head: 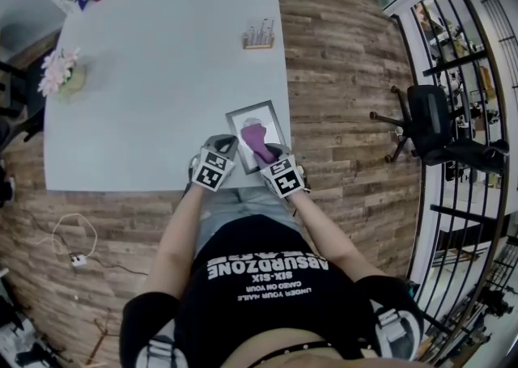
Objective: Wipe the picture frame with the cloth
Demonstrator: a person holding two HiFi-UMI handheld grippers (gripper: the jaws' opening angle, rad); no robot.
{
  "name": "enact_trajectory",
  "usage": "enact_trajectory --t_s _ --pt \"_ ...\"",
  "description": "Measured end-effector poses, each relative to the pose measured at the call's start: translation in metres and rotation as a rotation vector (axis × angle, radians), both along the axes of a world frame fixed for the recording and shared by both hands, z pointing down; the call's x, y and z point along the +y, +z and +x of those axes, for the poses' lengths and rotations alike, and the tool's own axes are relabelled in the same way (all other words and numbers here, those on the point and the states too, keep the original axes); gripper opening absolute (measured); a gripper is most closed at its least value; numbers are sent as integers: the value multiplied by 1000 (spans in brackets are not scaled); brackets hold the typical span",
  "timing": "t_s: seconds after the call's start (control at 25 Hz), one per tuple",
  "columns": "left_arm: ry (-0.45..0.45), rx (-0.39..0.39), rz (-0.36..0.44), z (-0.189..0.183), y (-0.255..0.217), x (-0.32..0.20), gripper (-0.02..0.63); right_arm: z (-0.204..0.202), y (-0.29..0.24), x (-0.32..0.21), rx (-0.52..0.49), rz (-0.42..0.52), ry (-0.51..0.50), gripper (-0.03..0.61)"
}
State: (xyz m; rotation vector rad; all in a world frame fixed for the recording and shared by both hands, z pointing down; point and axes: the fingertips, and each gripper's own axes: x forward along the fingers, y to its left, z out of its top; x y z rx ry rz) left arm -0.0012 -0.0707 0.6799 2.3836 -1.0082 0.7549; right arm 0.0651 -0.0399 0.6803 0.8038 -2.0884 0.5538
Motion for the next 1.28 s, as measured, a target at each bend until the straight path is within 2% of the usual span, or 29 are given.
enact_trajectory --t_s 0.28,0.72,1.28 --pt "-1 -1 5 0 0 -1 15 -30 1 15 0 -25 -51 144" --pt "-1 -2 5 2 0 0 15 -28 4 16 10 -34 -122 138" --pt "-1 -3 4 1 0 0 15 -29 4 16 2 -24 -132 138"
